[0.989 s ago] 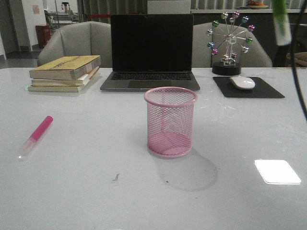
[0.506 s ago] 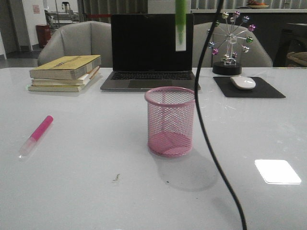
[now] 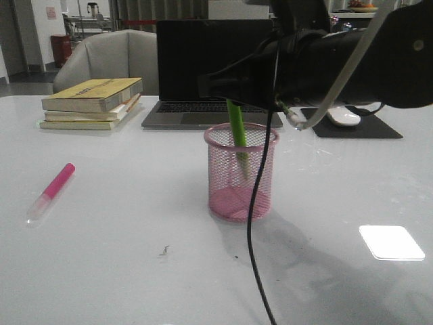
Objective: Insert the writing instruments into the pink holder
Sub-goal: 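Drop the green marker into the holder and raise the right gripper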
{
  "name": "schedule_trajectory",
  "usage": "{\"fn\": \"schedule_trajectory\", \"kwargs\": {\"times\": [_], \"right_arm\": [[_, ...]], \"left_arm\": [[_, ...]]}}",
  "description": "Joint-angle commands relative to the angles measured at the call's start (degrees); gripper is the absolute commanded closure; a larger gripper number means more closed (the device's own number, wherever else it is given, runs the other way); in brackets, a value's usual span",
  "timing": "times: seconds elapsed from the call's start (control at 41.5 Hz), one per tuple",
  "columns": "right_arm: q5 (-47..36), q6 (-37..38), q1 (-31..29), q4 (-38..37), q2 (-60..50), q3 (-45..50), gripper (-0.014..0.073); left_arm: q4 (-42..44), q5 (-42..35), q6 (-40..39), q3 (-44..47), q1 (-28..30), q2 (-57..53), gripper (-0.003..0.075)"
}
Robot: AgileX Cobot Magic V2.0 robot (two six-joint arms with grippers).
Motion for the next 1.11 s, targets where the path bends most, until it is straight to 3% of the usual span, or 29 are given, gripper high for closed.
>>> {"fn": "schedule_trajectory", "kwargs": {"times": [0.0, 0.193, 0.338, 0.458, 0.579, 0.723, 0.94, 1.085], "right_arm": [[-6.9, -0.6, 0.0, -0.3, -2.7, -1.4, 0.0097], [-12.0, -0.6, 0.0, -0.3, -6.3, -1.4, 0.0088], [-5.9, -0.6, 0.0, -0.3, -14.3, -1.4, 0.0088], [10.1, -0.6, 0.0, -0.3, -23.3, -1.4, 0.0088], [33.4, -0.6, -0.7, -0.3, -33.8, -1.4, 0.0088], [54.6, -0.6, -1.6, -1.4, -43.5, -1.4, 0.0088], [76.7, -0.6, -1.6, -6.0, -52.2, -1.4, 0.0088], [83.8, -0.6, -1.6, -5.9, -55.0, -1.3, 0.0088]], "left_arm": [[-0.6, -4.4, 0.0, -2.0, -0.4, 0.2, 0.0140], [-0.6, -4.4, 0.0, -2.0, -0.4, 0.2, 0.0140], [-0.6, -4.4, 0.0, -2.0, -0.4, 0.2, 0.0140], [-0.6, -4.4, 0.0, -2.0, -0.4, 0.2, 0.0140], [-0.6, -4.4, 0.0, -2.0, -0.4, 0.2, 0.0140], [-0.6, -4.4, 0.0, -2.0, -0.4, 0.2, 0.0140], [-0.6, -4.4, 0.0, -2.0, -0.4, 0.2, 0.0140], [-0.6, -4.4, 0.0, -2.0, -0.4, 0.2, 0.0140]]}}
